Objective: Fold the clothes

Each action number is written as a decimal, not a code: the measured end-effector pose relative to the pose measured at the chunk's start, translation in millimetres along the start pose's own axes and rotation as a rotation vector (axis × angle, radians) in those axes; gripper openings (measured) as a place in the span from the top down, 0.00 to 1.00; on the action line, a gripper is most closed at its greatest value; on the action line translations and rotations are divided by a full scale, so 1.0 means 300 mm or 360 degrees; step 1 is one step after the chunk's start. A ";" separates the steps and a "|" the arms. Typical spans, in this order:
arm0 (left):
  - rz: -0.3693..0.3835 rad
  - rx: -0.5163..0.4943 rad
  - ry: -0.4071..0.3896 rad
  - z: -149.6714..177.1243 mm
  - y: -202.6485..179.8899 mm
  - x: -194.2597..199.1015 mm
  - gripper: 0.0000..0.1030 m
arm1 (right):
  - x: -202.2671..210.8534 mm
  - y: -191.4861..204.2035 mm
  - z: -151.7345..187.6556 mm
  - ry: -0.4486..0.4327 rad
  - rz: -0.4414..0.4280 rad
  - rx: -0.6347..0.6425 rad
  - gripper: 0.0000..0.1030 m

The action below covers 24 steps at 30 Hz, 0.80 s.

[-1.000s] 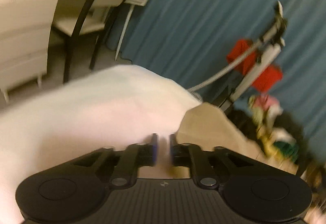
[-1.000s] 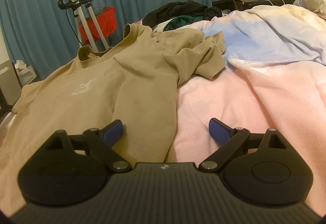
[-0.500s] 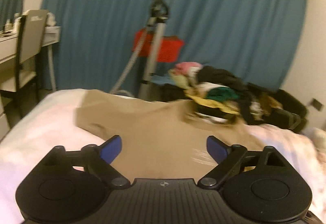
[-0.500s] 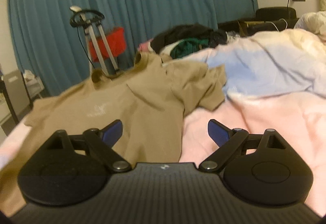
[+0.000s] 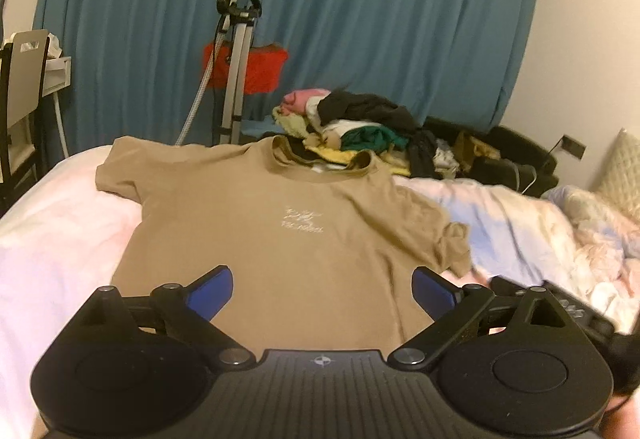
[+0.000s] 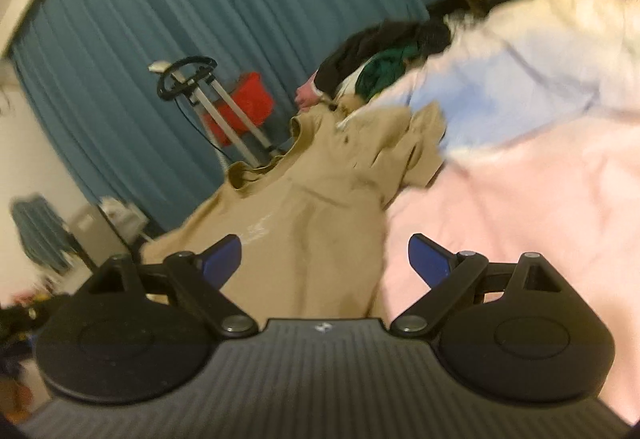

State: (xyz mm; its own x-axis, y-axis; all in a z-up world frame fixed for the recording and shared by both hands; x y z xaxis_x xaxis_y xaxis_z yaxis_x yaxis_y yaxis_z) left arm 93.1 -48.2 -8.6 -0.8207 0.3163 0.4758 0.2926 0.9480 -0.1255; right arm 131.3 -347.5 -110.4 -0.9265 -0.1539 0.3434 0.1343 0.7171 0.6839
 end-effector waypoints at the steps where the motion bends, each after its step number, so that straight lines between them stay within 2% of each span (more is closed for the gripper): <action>1: 0.0026 0.0041 -0.0012 0.007 0.013 -0.005 0.05 | -0.018 -0.012 0.004 0.0018 -0.0025 -0.0058 0.10; 5: 0.0049 0.0196 -0.0026 0.031 0.072 -0.062 0.04 | -0.150 -0.066 -0.006 0.0102 -0.0078 -0.0271 0.10; 9: -0.0011 0.0244 0.0000 0.049 0.110 -0.171 0.04 | -0.326 -0.151 -0.029 0.0096 -0.0043 -0.0482 0.10; 12: 0.0002 0.0337 0.0011 0.061 0.154 -0.252 0.04 | -0.460 -0.177 -0.038 -0.0030 0.0023 -0.0417 0.09; 14: -0.0027 0.0343 -0.0003 0.068 0.179 -0.295 0.04 | -0.532 -0.173 -0.057 -0.0134 0.0033 -0.0388 0.08; 19: -0.0048 0.0394 0.0008 0.074 0.236 -0.389 0.04 | -0.649 -0.206 -0.138 -0.0320 0.0086 -0.0471 0.11; 21: -0.0039 0.0421 0.0018 0.076 0.256 -0.418 0.04 | -0.688 -0.221 -0.172 -0.0370 0.0151 -0.0484 0.21; 24: -0.0030 0.0459 0.0053 0.084 0.278 -0.455 0.04 | -0.726 -0.249 -0.228 -0.0409 0.0245 -0.0549 0.46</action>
Point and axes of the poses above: each gripper's, at about its wrist camera, not at the fingertips, and x roughly against the way its jaws point, y to its left, z to its underside, the point moved 1 cm from there along -x, roughly the way its jaws point, and after that the axes turned 5 degrees about -x, right-handed, at the moved point
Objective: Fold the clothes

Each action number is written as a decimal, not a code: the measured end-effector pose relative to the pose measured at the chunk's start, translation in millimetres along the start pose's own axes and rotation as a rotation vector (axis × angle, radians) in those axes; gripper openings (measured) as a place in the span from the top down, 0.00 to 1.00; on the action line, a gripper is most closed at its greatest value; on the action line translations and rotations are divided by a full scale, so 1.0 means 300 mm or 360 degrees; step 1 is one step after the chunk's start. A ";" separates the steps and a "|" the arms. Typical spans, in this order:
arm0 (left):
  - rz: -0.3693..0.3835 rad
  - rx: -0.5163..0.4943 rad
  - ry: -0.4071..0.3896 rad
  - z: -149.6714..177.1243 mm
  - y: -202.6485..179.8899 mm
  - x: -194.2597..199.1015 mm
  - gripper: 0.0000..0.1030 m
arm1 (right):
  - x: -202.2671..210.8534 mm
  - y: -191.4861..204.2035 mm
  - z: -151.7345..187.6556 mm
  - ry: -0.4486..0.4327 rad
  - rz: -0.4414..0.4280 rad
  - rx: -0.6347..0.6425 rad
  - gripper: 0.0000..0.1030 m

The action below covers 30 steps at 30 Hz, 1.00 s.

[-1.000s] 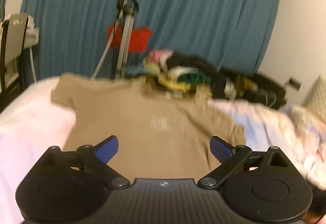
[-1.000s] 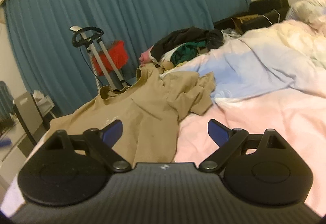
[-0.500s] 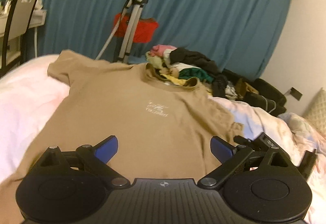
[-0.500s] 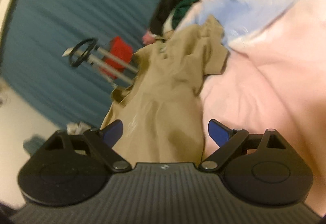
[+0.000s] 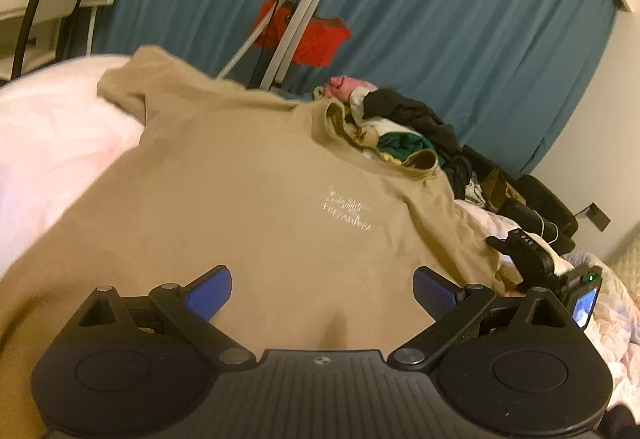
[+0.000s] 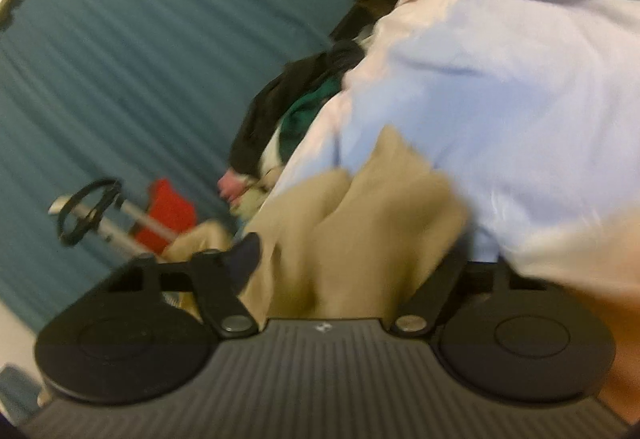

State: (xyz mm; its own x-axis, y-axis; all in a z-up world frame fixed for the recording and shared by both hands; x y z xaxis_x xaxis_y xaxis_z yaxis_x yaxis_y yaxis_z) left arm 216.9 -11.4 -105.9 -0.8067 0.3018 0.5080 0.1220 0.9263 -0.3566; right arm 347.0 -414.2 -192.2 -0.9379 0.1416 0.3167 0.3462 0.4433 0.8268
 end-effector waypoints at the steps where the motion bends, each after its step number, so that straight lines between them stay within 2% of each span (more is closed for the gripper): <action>1: 0.0003 0.0015 0.0018 0.003 0.006 -0.011 0.04 | -0.015 -0.002 -0.023 0.0000 0.0037 -0.0027 0.64; 2: 0.0004 0.0027 0.0035 0.007 0.013 -0.025 0.04 | -0.026 -0.004 -0.048 -0.0003 0.0063 -0.0044 0.78; 5: -0.0022 0.0052 0.0074 0.010 0.021 -0.052 0.04 | -0.019 0.035 -0.124 -0.0075 0.0087 0.0136 0.88; 7: -0.0024 0.0038 0.0080 0.011 0.018 -0.058 0.04 | -0.007 0.069 -0.180 -0.0140 0.0092 0.0297 0.90; 12: -0.0019 -0.0037 0.0073 0.019 -0.002 -0.057 0.04 | -0.009 0.068 -0.321 -0.0283 0.0169 0.0441 0.90; 14: -0.0025 -0.0094 0.0060 0.021 -0.014 -0.053 0.04 | -0.039 0.077 -0.340 -0.0268 0.0223 0.0578 0.90; 17: -0.0038 -0.0171 0.0049 0.030 -0.039 -0.064 0.04 | -0.081 0.078 -0.330 -0.0164 0.0277 0.0718 0.88; 18: -0.0039 -0.0190 0.0054 0.034 -0.047 -0.068 0.04 | -0.085 0.073 -0.325 -0.0130 0.0285 0.0734 0.85; 19: -0.0040 -0.0208 0.0058 0.037 -0.054 -0.073 0.04 | -0.084 0.071 -0.320 -0.0102 0.0299 0.0751 0.74; 20: -0.0040 -0.0227 0.0062 0.041 -0.062 -0.078 0.04 | -0.077 0.071 -0.316 -0.0081 0.0318 0.0766 0.46; 21: -0.0041 -0.0245 0.0067 0.044 -0.069 -0.083 0.04 | -0.063 0.070 -0.310 -0.0062 0.0322 0.0775 0.29; 22: -0.0037 -0.0268 0.0064 0.047 -0.077 -0.083 0.04 | -0.034 0.067 -0.304 -0.0051 0.0313 0.0775 0.08; 26: -0.0016 -0.0344 0.0057 0.061 -0.107 -0.072 0.04 | 0.140 0.058 -0.285 0.0045 0.0277 0.0743 0.09; 30: 0.0013 -0.0412 0.0031 0.071 -0.135 -0.028 0.05 | 0.400 0.066 -0.251 0.0094 0.0211 0.0759 0.09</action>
Point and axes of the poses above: each gripper's, at about its wrist camera, not at the fingertips, and x roughly against the way its jaws point, y to its left, z to its underside, the point moved 1 cm from there along -x, roughly the way its jaws point, and after that the axes turned 5 degrees about -x, right-handed, at the moved point
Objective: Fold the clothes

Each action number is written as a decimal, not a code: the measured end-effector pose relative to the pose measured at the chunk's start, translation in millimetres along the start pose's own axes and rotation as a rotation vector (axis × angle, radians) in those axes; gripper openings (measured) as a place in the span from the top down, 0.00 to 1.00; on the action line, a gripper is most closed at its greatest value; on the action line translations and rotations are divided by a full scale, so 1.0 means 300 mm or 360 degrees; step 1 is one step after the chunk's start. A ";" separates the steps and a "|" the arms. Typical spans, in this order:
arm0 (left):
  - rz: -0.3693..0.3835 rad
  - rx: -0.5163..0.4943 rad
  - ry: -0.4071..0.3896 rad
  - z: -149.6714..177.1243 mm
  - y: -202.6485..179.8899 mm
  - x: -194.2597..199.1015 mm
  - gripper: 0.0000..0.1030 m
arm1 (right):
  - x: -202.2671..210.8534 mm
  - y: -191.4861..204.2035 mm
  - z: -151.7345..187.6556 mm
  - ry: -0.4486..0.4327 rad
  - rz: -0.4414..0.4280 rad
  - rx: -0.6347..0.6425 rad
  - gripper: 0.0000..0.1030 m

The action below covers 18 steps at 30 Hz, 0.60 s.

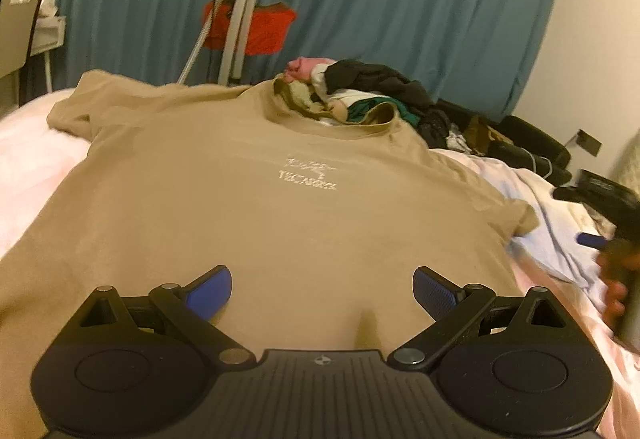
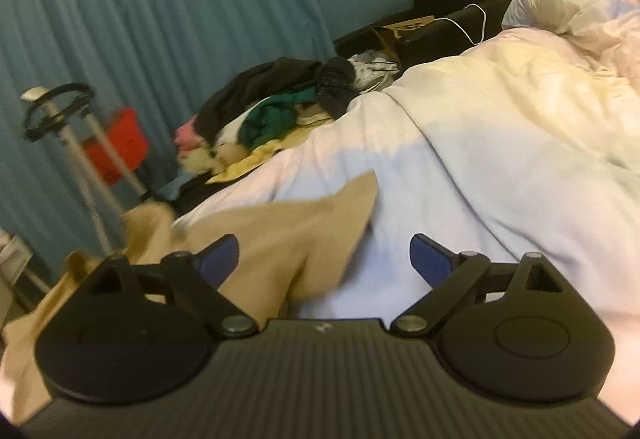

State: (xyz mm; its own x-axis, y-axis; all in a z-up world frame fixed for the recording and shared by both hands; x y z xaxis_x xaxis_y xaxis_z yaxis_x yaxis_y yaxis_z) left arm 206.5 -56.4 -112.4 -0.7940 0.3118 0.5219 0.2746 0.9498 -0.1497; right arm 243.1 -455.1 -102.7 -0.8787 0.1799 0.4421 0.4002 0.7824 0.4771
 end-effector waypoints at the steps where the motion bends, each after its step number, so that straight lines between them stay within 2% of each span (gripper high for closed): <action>1: 0.0006 -0.0018 -0.0009 0.000 -0.007 0.012 0.05 | 0.074 0.002 0.014 0.0000 -0.0014 0.0014 0.09; 4: 0.0018 -0.0088 -0.0026 0.001 -0.031 0.058 0.05 | 0.283 0.027 0.051 0.0030 -0.0035 0.0083 0.09; 7: 0.0036 -0.0170 0.0010 0.014 -0.064 0.110 0.07 | 0.479 0.072 0.086 0.0026 -0.0063 0.0156 0.09; 10: 0.0124 -0.0242 0.0071 0.047 -0.103 0.163 0.11 | 0.656 0.085 0.141 0.0015 -0.0152 0.0165 0.09; 14: 0.0308 -0.0285 0.0225 0.107 -0.167 0.223 0.19 | 0.794 0.039 0.227 0.0032 -0.0169 0.0116 0.09; 18: 0.0523 -0.0286 0.0416 0.194 -0.246 0.252 0.31 | 0.851 0.004 0.257 0.0061 -0.0175 0.0093 0.09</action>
Point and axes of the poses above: each gripper's, at about its wrist camera, not at the fingertips, and x roughly against the way its jaws point, y to its left, z to its underside, the point moved 1 cm from there along -x, roughly the way its jaws point, and after that the axes turned 5 degrees about -x, right-handed, at the moved point
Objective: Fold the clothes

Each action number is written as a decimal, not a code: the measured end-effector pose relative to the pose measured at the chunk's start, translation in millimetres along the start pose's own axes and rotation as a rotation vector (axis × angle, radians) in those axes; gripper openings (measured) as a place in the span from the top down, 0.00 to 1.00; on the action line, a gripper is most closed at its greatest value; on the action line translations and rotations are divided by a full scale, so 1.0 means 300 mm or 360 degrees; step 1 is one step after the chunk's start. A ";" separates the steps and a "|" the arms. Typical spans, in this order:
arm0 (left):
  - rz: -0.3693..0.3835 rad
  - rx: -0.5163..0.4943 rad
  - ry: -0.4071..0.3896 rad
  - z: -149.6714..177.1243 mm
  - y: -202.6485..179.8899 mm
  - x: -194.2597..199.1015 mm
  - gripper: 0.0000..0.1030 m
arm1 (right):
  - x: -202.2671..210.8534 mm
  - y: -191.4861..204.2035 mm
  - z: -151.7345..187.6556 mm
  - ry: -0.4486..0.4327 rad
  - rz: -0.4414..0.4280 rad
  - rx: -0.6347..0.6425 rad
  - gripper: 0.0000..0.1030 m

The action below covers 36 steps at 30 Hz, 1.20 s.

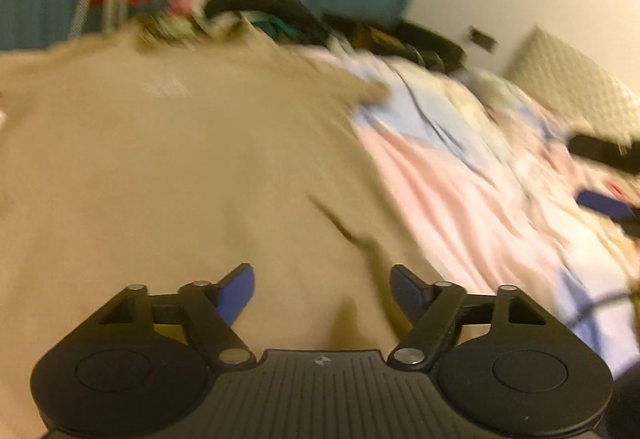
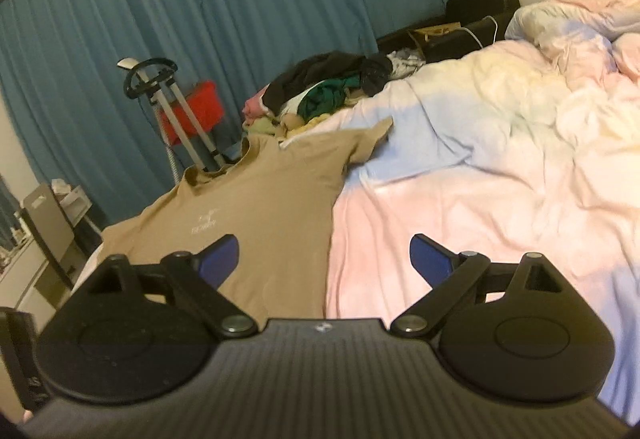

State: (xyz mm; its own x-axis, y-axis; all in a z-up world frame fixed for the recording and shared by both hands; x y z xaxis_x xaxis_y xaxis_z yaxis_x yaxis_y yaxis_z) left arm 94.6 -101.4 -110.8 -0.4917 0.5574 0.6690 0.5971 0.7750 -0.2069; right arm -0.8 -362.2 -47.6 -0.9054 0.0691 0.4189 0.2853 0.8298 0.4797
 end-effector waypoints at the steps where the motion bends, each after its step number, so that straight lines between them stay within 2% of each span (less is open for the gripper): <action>1: 0.0049 -0.0002 0.0033 0.016 -0.022 -0.009 0.32 | 0.011 -0.004 -0.002 -0.0009 -0.0008 -0.0003 0.09; 3: 0.0149 -0.0006 0.0076 0.041 -0.070 -0.027 0.36 | 0.030 -0.012 -0.007 -0.0028 -0.0019 -0.0009 0.09; 6: 0.0235 -0.0001 0.0109 0.066 -0.116 -0.043 0.37 | 0.049 -0.025 -0.012 -0.0052 -0.0013 -0.0021 0.09; 9: 0.0271 0.0021 0.0062 0.061 -0.119 -0.037 0.37 | 0.068 -0.053 -0.023 -0.0082 -0.0007 -0.0047 0.09; 12: 0.0311 0.0009 0.0020 0.056 -0.132 -0.034 0.37 | 0.092 -0.079 -0.037 -0.0095 -0.0067 -0.0098 0.09; 15: 0.0319 -0.0058 0.0059 0.069 -0.168 -0.059 0.38 | 0.111 -0.103 -0.045 -0.0090 -0.0128 -0.0148 0.09; 17: 0.0288 -0.0164 0.0075 0.090 -0.209 -0.072 0.39 | 0.112 -0.108 -0.044 -0.0081 -0.0135 -0.0149 0.09; 19: 0.0242 -0.0282 0.0074 0.105 -0.248 -0.093 0.48 | 0.107 -0.107 -0.041 -0.0072 -0.0127 -0.0146 0.09; 20: 0.0214 -0.0346 0.0072 0.111 -0.269 -0.107 0.61 | 0.102 -0.106 -0.040 -0.0067 -0.0126 -0.0147 0.09; 21: 0.0186 -0.0409 0.0069 0.117 -0.291 -0.122 0.84 | 0.099 -0.107 -0.038 -0.0062 -0.0128 -0.0149 0.09; 22: 0.0160 -0.0460 0.0049 0.121 -0.312 -0.131 0.94 | 0.096 -0.107 -0.037 -0.0058 -0.0128 -0.0150 0.09; 23: 0.0161 -0.0472 0.0027 0.119 -0.326 -0.135 0.95 | 0.095 -0.108 -0.035 -0.0055 -0.0128 -0.0150 0.09; 26: 0.0213 -0.0461 0.0013 0.106 -0.360 -0.164 0.96 | 0.094 -0.109 -0.029 -0.0058 -0.0124 -0.0140 0.09; 29: 0.0266 -0.0369 0.0128 0.114 -0.356 -0.223 0.96 | 0.079 -0.106 -0.023 -0.0042 -0.0111 -0.0118 0.09; 32: 0.0292 -0.0323 0.0162 0.116 -0.333 -0.235 0.93 | 0.062 -0.097 -0.014 -0.0012 -0.0102 -0.0091 0.09; 34: 0.0320 -0.0279 0.0182 0.107 -0.316 -0.225 0.82 | 0.055 -0.092 -0.010 0.0001 -0.0106 -0.0079 0.09; 36: 0.0336 -0.0219 0.0194 0.089 -0.287 -0.184 0.58 | 0.060 -0.091 -0.011 -0.0006 -0.0128 -0.0080 0.09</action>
State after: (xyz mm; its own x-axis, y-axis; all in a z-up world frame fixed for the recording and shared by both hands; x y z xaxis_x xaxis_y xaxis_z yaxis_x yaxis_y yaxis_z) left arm 53.5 -191.0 -149.0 -0.2724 0.6558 0.7041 0.7626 0.5933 -0.2576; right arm -23.8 -385.5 -50.7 -0.9272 0.0059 0.3746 0.2272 0.8038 0.5498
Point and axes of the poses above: each gripper's, at about its wrist camera, not at the fingertips, and x roughly against the way its jaws point, y to its left, z to its underside, the point moved 1 cm from there along -x, roughly the way its jaws point, and after that the axes turned 5 degrees about -x, right-handed, at the moved point
